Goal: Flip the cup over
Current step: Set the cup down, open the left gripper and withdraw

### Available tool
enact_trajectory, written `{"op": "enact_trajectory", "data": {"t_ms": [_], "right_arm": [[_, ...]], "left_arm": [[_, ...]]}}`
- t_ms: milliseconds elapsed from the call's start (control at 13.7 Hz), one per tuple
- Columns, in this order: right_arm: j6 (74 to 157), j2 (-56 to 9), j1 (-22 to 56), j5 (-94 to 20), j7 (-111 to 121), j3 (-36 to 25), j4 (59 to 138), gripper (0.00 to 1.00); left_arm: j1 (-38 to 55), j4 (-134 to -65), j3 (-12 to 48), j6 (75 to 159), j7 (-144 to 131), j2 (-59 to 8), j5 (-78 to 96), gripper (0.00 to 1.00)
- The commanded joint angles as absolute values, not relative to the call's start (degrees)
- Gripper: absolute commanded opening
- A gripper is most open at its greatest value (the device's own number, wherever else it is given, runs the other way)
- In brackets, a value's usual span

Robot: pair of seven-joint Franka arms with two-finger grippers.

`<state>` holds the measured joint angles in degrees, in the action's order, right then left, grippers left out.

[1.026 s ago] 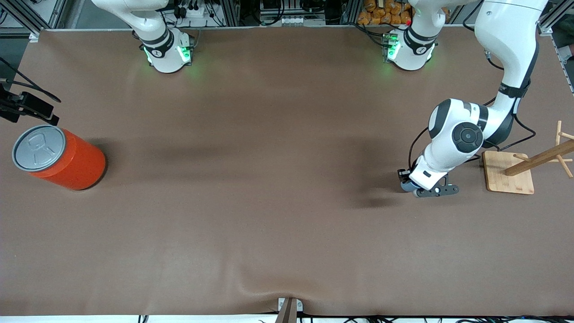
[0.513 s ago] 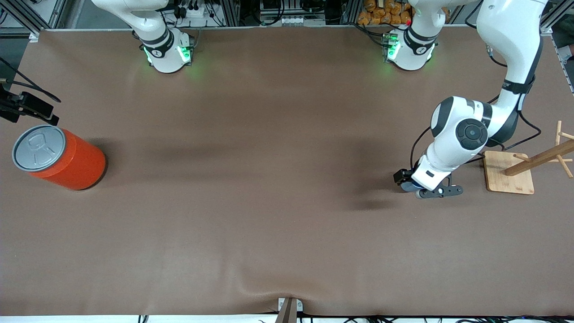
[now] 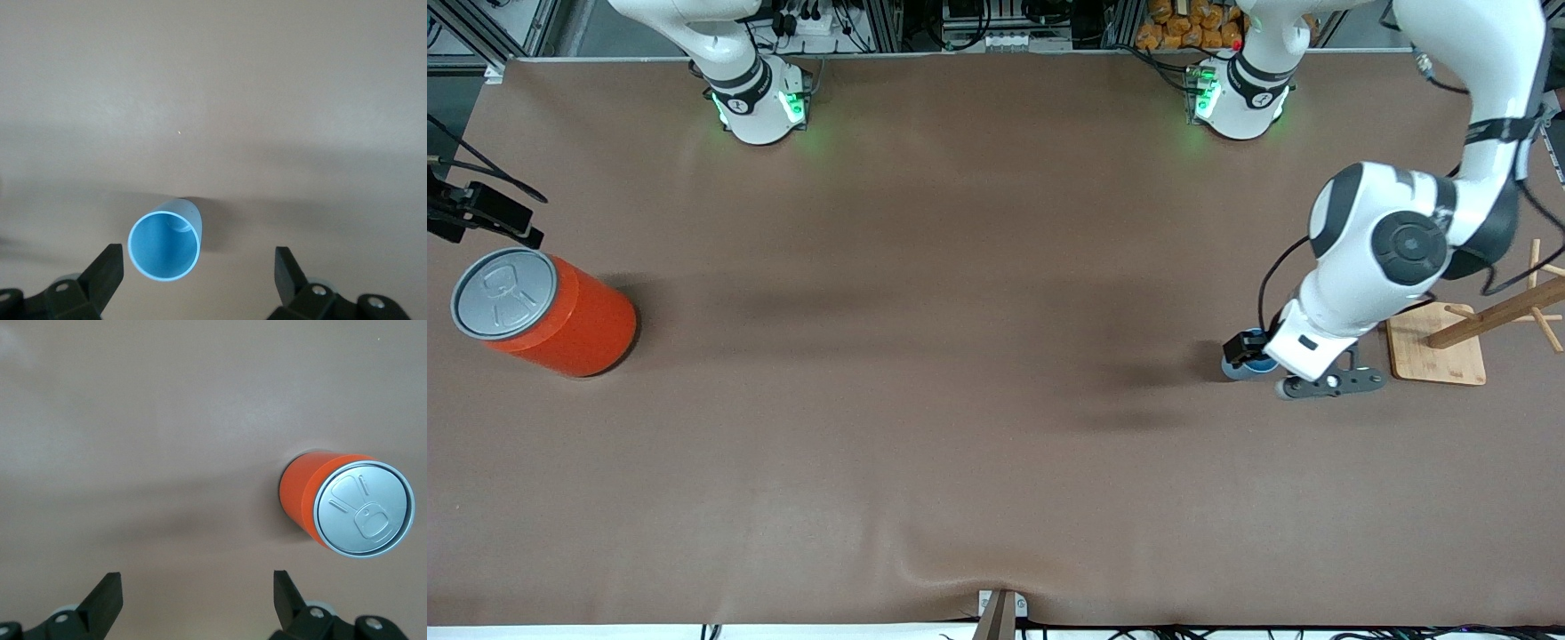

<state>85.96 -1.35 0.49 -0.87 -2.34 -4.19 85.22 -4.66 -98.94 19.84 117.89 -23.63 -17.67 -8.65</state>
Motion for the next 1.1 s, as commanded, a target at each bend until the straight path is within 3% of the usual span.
{"op": "enact_trajectory", "data": {"t_ms": [0, 659, 1026], "right_arm": [[85.6, -1.5, -0.3, -1.5, -1.9, -3.8, 84.3, 1.0], [85.6, -1.5, -0.2, -1.5, -1.9, -3.8, 84.4, 1.0], [85.5, -1.5, -0.1, -1.4, -1.9, -3.8, 84.3, 1.0]], "left_arm": [[-4.7, -93.7, 20.4, 113.2, -24.7, -17.9, -7.7, 1.0], [-8.3, -89.6, 23.5, 109.3, -24.1, -17.1, -7.9, 1.0], [-6.8, -87.8, 20.0, 106.2, -21.3, -14.2, -6.4, 1.0]]}}
